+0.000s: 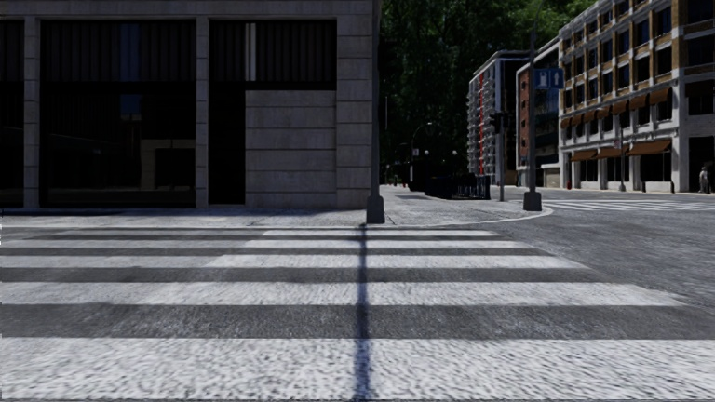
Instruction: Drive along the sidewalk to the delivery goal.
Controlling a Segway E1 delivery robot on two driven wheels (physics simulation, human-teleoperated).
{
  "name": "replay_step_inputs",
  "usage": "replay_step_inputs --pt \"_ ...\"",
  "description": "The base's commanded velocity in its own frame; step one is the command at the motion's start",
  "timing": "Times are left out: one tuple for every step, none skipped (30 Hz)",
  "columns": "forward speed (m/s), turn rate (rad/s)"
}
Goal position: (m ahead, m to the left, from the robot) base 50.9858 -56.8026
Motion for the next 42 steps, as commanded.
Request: replay_step_inputs --pt "1.77 0.36" --pt "1.77 0.36" --pt "1.77 0.36" --pt "1.77 0.36" --pt "1.77 0.36" --pt "1.77 0.36" --pt "1.77 0.36" --pt "1.77 0.36" --pt "1.77 0.36" --pt "1.77 0.36" --pt "1.77 0.36" --pt "1.77 0.36" --pt "1.77 0.36" --pt "1.77 0.36" --pt "1.77 0.36" --pt "1.77 0.36" --pt "1.77 0.36" --pt "1.77 0.36" --pt "1.77 0.36" --pt "1.77 0.17" --pt "1.77 0.00" --pt "1.77 0.00" --pt "1.77 0.00" --pt "1.77 0.00" --pt "1.77 0.00" --pt "1.77 0.00" --pt "1.77 0.00" --pt "1.77 0.00" --pt "1.73 0.00" --pt "1.73 0.00" --pt "1.66 0.00" --pt "1.59 0.00" --pt "1.55 0.00" --pt "1.53 0.00" --pt "1.53 0.00" --pt "1.53 0.00" --pt "1.53 0.00" --pt "1.53 0.00" --pt "1.53 0.00" --pt "1.53 0.00" --pt "1.53 0.00" --pt "1.53 0.00"
